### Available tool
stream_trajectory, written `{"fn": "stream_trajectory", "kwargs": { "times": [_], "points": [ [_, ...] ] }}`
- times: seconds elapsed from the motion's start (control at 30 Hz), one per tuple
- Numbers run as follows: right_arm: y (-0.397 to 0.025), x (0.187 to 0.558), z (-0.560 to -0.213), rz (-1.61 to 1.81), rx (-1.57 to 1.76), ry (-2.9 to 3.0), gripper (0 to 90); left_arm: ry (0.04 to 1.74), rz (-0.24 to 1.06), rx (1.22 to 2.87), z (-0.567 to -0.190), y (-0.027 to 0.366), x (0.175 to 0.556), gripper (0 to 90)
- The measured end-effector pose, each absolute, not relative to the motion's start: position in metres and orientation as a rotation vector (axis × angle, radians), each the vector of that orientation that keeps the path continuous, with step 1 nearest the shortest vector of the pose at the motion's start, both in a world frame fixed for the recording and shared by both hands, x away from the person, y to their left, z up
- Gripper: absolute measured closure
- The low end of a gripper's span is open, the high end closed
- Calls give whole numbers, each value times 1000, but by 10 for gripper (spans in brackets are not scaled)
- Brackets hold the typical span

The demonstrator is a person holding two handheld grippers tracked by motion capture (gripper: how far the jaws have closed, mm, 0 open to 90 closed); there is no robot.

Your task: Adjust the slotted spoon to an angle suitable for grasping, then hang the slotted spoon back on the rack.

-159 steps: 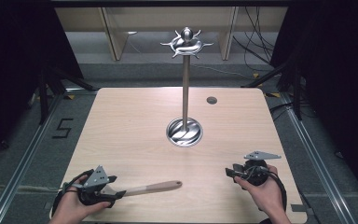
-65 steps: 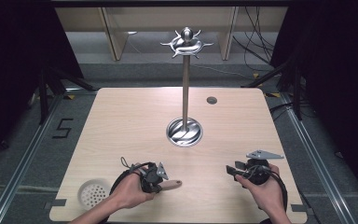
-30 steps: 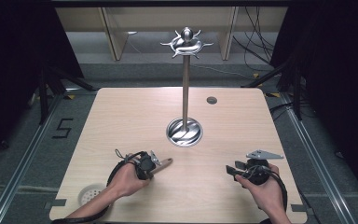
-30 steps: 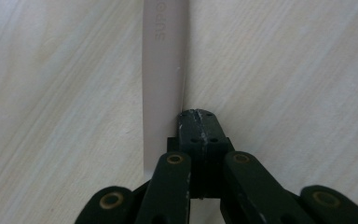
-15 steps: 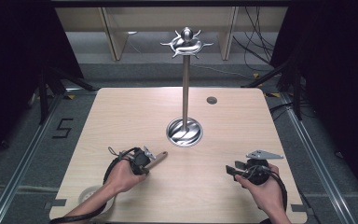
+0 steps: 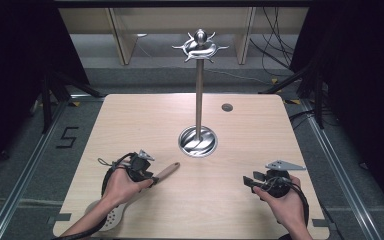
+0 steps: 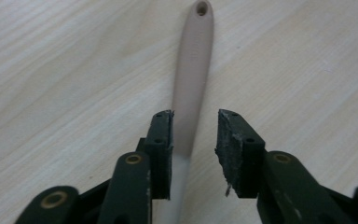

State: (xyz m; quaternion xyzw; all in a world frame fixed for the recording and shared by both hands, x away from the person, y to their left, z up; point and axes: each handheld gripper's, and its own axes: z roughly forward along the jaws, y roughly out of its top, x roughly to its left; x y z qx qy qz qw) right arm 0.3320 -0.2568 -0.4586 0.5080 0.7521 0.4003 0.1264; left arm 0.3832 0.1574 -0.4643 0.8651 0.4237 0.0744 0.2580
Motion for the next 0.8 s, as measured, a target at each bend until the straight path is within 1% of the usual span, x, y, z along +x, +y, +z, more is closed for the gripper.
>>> {"fn": "stream_trajectory", "kwargs": {
  "times": [0.07,0.13,0.23,0.4,0.5,0.57,0.63,0.8],
  "points": [
    [-257,333,-459,1162,1476,2188,508,1177,214,2311,-465,158,385,580],
    [-258,333,-459,1158,1473,2186,505,1187,217,2318,-463,159,386,547],
    [-258,333,-459,1174,1465,2182,503,1199,230,2285,-464,160,387,514],
    [-258,332,-459,1165,1467,2181,501,1228,236,2292,-465,160,388,457],
    [-258,331,-458,1156,1463,2184,500,1232,237,2303,-466,159,387,431],
    [-254,329,-457,1174,1518,2184,499,1223,221,2324,-465,159,387,417],
    [-256,329,-457,1159,1466,2197,498,1219,227,2326,-464,157,387,401],
    [-257,330,-458,1174,1472,2198,497,1203,234,2332,-460,154,390,402]
  ]
}}
